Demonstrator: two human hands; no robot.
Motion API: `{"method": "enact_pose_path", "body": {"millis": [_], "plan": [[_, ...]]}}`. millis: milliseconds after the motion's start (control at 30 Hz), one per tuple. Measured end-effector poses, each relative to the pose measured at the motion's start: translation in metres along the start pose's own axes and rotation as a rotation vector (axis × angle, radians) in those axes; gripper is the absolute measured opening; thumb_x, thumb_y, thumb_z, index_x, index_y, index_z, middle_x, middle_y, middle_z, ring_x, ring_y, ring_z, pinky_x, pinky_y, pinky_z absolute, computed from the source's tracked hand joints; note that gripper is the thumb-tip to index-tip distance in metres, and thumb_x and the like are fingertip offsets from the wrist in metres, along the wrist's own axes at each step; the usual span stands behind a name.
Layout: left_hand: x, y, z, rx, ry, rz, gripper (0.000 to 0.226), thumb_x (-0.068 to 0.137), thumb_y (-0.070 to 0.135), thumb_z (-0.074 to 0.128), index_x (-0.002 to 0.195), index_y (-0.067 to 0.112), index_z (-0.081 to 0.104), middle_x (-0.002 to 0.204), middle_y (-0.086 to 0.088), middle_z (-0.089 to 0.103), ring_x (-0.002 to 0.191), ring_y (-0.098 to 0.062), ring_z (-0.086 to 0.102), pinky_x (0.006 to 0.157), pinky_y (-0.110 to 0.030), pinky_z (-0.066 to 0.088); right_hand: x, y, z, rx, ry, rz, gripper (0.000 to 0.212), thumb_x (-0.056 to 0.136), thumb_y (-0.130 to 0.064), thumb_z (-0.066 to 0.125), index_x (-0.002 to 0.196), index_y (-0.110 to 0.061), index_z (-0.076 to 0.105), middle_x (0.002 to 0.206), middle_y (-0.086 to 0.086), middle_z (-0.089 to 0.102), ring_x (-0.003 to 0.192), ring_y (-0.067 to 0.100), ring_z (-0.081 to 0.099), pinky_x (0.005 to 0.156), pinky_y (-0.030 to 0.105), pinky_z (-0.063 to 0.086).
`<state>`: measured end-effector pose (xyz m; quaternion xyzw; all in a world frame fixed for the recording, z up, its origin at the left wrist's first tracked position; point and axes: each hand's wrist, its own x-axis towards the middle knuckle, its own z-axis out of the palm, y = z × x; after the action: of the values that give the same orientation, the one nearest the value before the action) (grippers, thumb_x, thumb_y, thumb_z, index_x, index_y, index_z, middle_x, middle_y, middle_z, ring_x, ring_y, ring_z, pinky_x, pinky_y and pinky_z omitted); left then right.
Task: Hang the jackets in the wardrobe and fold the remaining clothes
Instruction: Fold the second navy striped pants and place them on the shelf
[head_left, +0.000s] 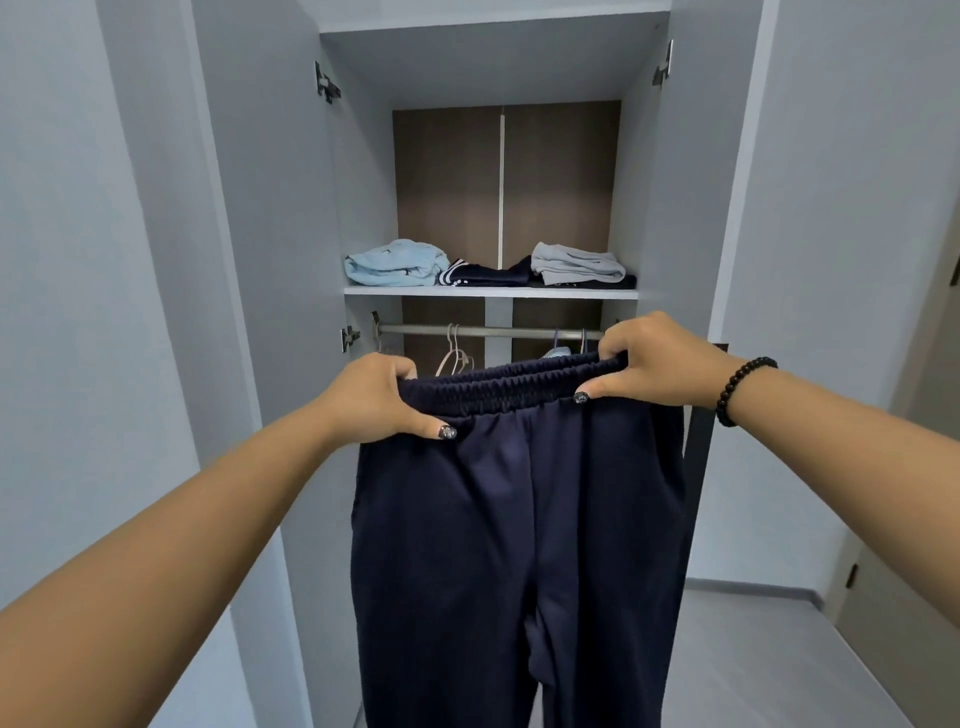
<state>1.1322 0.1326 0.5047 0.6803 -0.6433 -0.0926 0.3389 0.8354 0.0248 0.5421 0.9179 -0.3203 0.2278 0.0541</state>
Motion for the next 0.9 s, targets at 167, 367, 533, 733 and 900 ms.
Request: {"method": "enact_pose_path", "body": {"millis": [167, 367, 533, 733, 900], "plan": [[-0.004, -0.021, 0.016, -0.477, -0.016, -0.244, 0.046, 0.058, 0.031, 0.093, 0.094, 0.014, 0.069, 0.091, -0.001, 0.074, 0.086, -0.019, 0.070, 0.073, -0.030, 0.055, 0.002, -0.007, 0.025, 0.168, -0.005, 0.138, 0.041, 0.073, -0.035, 0.081, 0.102, -0.026, 0.054, 0.082, -0.004, 0.061, 0.074, 0.012, 0.056, 0.067, 0.027, 0.049], [-0.013, -0.025, 0.051, -0.627, -0.006, -0.388, 0.014, 0.075, 0.025, 0.082, 0.086, 0.019, 0.074, 0.077, 0.007, 0.075, 0.072, -0.013, 0.072, 0.057, -0.023, 0.053, 0.022, -0.036, 0.067, 0.111, -0.242, 0.417, 0.026, 0.081, -0.024, 0.068, 0.104, -0.011, 0.064, 0.106, 0.006, 0.063, 0.100, 0.025, 0.057, 0.074, 0.028, 0.050], [-0.018, -0.018, 0.065, -0.771, 0.097, -0.415, 0.006, 0.081, 0.022, 0.077, 0.084, 0.019, 0.073, 0.076, 0.004, 0.076, 0.072, -0.016, 0.072, 0.057, -0.025, 0.055, 0.040, -0.063, 0.076, 0.444, -0.311, 0.618, 0.021, 0.080, -0.015, 0.065, 0.095, -0.001, 0.065, 0.097, 0.012, 0.063, 0.089, 0.029, 0.060, 0.072, 0.034, 0.055], [-0.020, -0.010, 0.057, -0.953, 0.129, -0.290, 0.032, 0.087, 0.031, 0.071, 0.111, 0.011, 0.062, 0.103, -0.006, 0.074, 0.091, -0.019, 0.072, 0.075, -0.033, 0.058, 0.051, -0.093, 0.068, 1.131, -0.216, 0.649, 0.011, 0.086, 0.003, 0.057, 0.081, -0.007, 0.056, 0.073, 0.012, 0.062, 0.053, 0.017, 0.064, 0.048, 0.024, 0.053], [-0.029, 0.002, 0.041, -0.992, 0.107, -0.098, 0.086, 0.047, 0.062, 0.085, 0.115, 0.021, 0.050, 0.110, 0.002, 0.069, 0.099, -0.013, 0.070, 0.080, -0.028, 0.054, 0.058, -0.116, 0.048, 1.341, -0.147, 0.541, 0.011, 0.095, -0.004, 0.049, 0.098, -0.003, 0.059, 0.073, 0.011, 0.067, 0.054, 0.016, 0.066, 0.056, 0.029, 0.058]]}}
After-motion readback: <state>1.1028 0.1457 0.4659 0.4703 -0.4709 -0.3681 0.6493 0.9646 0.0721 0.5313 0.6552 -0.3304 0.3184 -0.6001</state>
